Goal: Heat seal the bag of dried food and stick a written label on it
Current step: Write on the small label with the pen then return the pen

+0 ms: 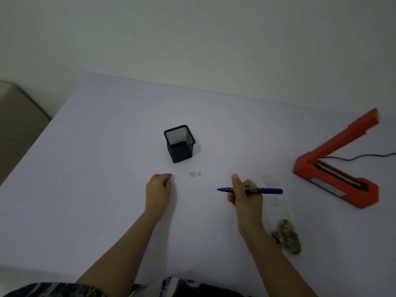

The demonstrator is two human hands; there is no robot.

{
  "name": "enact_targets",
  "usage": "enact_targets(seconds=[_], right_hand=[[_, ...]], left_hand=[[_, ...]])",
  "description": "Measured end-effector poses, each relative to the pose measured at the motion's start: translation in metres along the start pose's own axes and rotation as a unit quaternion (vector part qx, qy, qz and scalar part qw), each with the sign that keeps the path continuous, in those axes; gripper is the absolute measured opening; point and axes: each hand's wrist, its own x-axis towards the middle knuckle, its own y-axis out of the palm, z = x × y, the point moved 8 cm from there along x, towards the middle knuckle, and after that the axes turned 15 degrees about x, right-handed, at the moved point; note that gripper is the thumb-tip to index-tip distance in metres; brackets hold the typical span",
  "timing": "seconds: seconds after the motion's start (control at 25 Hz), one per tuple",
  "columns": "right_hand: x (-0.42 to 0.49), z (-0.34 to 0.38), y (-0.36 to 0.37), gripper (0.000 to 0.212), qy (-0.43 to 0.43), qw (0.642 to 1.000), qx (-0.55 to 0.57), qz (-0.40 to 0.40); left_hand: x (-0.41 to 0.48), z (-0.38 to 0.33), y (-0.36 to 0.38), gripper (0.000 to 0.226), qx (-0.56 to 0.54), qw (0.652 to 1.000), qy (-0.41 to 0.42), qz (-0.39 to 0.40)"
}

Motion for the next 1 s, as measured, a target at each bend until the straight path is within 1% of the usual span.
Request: enact_targets(seconds=[0.04,0.08,0.12,0.16,0.2,0.24,0.4,0.56,0.68,0.8,0.88,1.0], right_hand=[[0.0,0.002,0.003,0.038,-0.001,1.0,-0.005,0.004],[0.0,0.005,0.006,0.038,-0.004,1.0,-0.008,0.008],[0.0,0.009,0.011,0.038,-0.01,1.0,-0.01,0.014],[-0.001,0.012,0.015,0.038,-0.018,1.0,-0.012,0.021],[-0.002,0.014,0.02,0.038,-0.026,0.999,-0.019,0.028],[-0.003,0.017,0.024,0.037,-0.032,0.998,-0.028,0.036],[-0.007,0.02,0.033,0.036,-0.04,0.997,-0.033,0.051],[-0.009,0.02,0.036,0.036,-0.033,0.998,-0.02,0.055],[-0.012,0.021,0.038,0.036,-0.031,0.997,-0.025,0.071],[-0.018,0.022,0.046,0.034,-0.033,0.994,-0.05,0.096],[-0.02,0.022,0.053,0.034,-0.028,0.991,-0.074,0.105],[-0.021,0.02,0.057,0.034,-0.007,0.991,-0.068,0.112]], left_hand=[[-0.007,-0.009,-0.004,0.023,-0.085,0.996,-0.025,0.017],[-0.019,-0.022,-0.006,0.022,-0.19,0.979,-0.053,0.053],[-0.032,-0.037,-0.009,0.021,-0.288,0.951,-0.068,0.092],[-0.045,-0.05,-0.013,0.018,-0.36,0.923,-0.074,0.118],[-0.055,-0.061,-0.018,0.015,-0.387,0.91,-0.065,0.133],[-0.063,-0.069,-0.022,0.014,-0.393,0.907,-0.052,0.143],[-0.073,-0.085,-0.029,0.015,-0.397,0.905,-0.032,0.149],[-0.077,-0.091,-0.033,0.014,-0.375,0.916,-0.012,0.143],[-0.078,-0.098,-0.037,0.014,-0.317,0.941,0.022,0.117],[-0.079,-0.107,-0.046,0.027,-0.196,0.977,0.066,0.052],[-0.082,-0.109,-0.05,0.032,-0.148,0.987,0.057,0.009],[-0.082,-0.11,-0.049,0.036,-0.133,0.991,0.024,0.006]])
